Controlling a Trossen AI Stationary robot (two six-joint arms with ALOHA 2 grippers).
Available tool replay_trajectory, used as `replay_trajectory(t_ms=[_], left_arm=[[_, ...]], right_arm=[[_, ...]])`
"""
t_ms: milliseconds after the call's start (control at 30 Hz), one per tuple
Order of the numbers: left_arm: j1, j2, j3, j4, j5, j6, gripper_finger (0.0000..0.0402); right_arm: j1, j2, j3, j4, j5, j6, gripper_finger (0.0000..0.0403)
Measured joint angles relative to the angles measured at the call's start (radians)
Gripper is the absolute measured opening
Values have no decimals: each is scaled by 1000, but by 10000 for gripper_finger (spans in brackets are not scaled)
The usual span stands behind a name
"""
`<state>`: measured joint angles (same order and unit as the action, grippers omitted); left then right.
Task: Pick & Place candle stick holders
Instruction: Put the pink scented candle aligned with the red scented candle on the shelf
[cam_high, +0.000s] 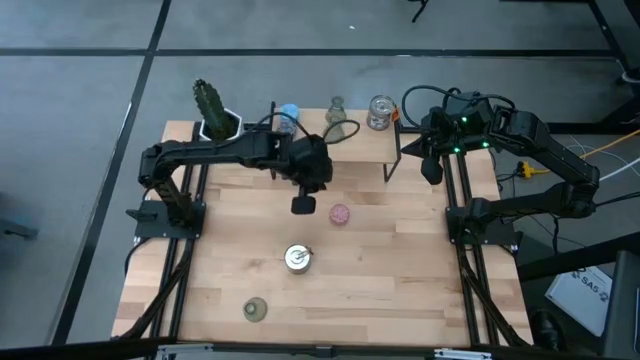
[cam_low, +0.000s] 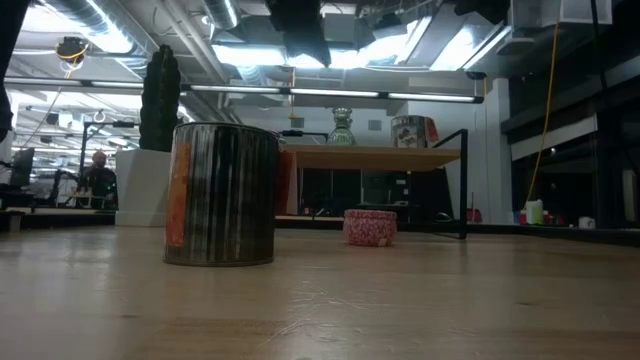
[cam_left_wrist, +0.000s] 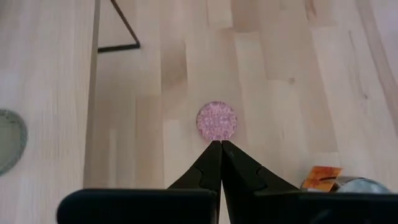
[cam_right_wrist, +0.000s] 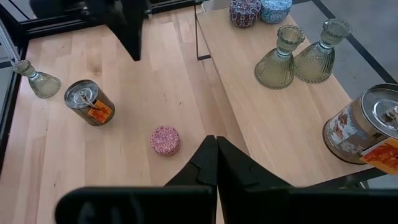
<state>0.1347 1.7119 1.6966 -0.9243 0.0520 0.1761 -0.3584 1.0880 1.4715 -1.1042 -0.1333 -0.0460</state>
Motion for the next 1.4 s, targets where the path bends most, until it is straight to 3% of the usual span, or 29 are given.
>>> replay_trajectory(t_ms=[367,700,1400], left_arm=[[-3,-83,-192,110,33,-45,1],[-2,-236,-356,235,11,-60,1],[1,-264,-364,252,-33,-77,1]], right_arm=[[0,0,0,-8,0,1,1],[0,0,0,-14,0,4,1],[0,0,0,-14,-1,4,1]])
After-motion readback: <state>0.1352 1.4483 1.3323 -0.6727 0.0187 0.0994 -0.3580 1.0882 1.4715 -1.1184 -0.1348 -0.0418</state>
